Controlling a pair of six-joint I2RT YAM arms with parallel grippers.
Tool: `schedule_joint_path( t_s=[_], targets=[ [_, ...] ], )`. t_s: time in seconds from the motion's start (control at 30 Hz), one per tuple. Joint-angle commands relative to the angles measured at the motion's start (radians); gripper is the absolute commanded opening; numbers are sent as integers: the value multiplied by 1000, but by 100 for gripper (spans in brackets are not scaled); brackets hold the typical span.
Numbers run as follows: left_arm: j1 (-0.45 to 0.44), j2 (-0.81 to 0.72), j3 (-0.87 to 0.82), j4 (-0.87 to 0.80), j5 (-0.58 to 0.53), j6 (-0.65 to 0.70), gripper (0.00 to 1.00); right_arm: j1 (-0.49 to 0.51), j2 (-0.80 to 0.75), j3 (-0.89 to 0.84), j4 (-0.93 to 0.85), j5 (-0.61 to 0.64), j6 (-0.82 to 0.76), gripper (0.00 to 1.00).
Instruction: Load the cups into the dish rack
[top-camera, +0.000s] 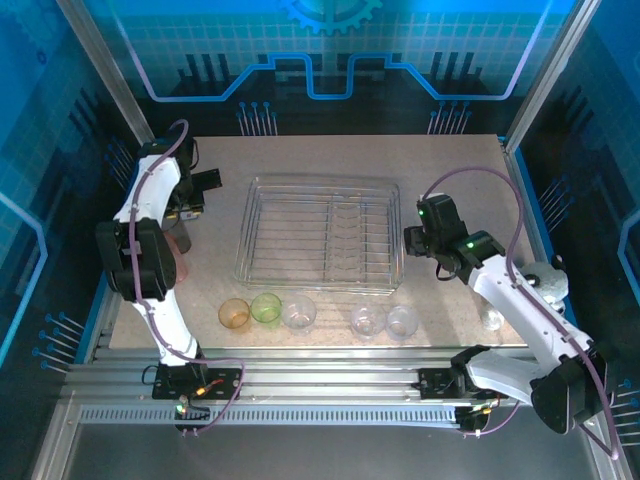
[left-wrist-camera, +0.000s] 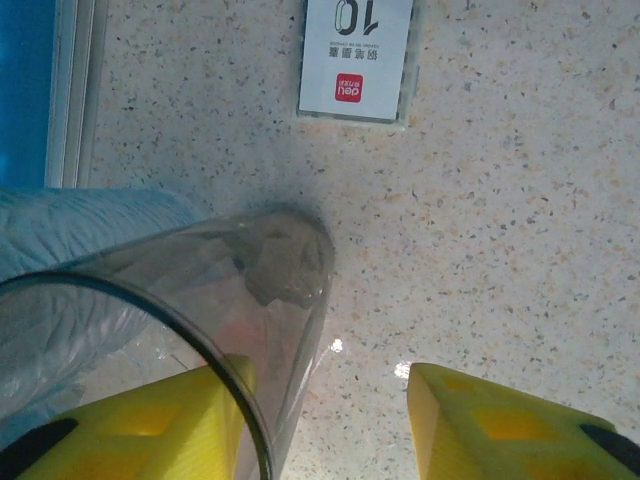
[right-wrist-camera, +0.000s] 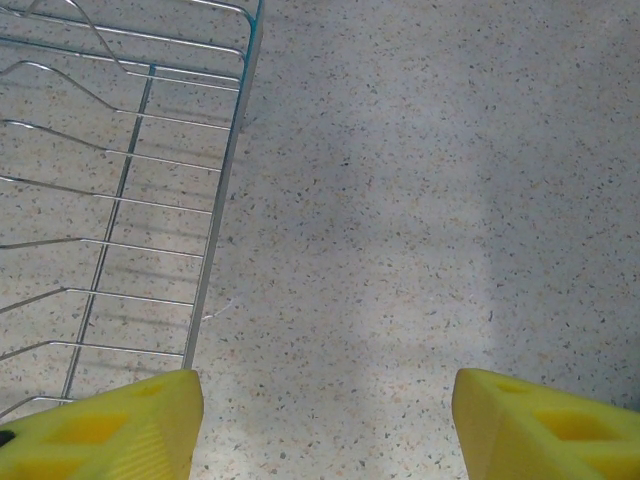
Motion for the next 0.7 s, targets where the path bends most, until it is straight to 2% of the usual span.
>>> schedule_joint_path(
  t_s=[0.0, 0.2, 0.37, 0.67],
  targets=[
    [1, 29, 35, -12, -29, 8, 45, -11, 8, -8, 19, -11, -1, 68],
    [-1, 44, 32, 4, -22, 23, 35, -11, 17, -9, 24, -10, 0, 67],
    [-4, 46, 37, 11, -22, 31, 22, -12, 29, -8, 27, -14, 0, 67],
    [-24, 25, 44, -1, -22, 34, 5, -11, 36, 0, 24, -25, 7, 67]
  ],
)
